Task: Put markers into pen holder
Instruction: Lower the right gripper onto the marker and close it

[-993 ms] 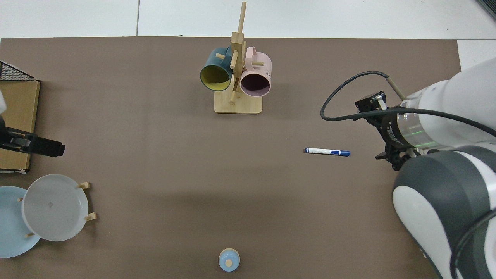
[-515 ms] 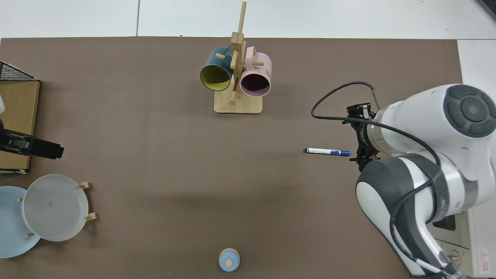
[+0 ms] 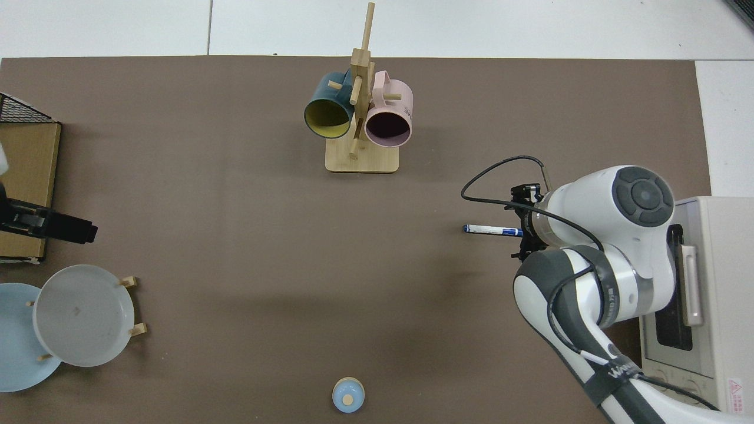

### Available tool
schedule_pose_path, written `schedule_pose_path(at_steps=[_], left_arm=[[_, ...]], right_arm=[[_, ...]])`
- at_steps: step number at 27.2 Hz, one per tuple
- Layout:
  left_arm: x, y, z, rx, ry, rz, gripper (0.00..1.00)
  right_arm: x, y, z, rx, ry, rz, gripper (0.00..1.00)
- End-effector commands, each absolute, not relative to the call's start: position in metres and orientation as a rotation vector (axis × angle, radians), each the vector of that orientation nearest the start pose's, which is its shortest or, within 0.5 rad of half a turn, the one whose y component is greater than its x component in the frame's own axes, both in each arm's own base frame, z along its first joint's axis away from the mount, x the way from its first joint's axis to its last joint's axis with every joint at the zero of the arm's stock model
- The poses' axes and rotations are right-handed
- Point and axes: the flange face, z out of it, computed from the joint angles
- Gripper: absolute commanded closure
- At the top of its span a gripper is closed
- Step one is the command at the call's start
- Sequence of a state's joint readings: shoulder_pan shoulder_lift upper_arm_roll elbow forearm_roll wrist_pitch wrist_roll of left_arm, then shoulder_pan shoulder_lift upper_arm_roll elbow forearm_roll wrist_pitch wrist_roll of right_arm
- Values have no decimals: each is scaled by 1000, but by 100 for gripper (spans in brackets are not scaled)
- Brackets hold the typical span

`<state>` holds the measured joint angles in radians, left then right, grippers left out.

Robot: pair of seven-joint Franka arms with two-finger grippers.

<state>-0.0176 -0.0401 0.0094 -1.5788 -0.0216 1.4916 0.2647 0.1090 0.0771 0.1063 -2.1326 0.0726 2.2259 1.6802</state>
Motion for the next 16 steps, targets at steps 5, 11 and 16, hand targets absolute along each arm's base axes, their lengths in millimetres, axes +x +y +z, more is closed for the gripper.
schedule_pose_path(at_steps=[5, 11, 16], left_arm=[[529, -4, 636, -3147, 423, 88, 0], [528, -4, 636, -3146, 423, 89, 0], [526, -6, 635, -3146, 430, 93, 0]], right_arm=[[540, 105, 326, -2122, 2204, 53, 4], [540, 103, 301, -2085, 2218, 37, 4], [540, 103, 294, -2091, 2219, 44, 11]])
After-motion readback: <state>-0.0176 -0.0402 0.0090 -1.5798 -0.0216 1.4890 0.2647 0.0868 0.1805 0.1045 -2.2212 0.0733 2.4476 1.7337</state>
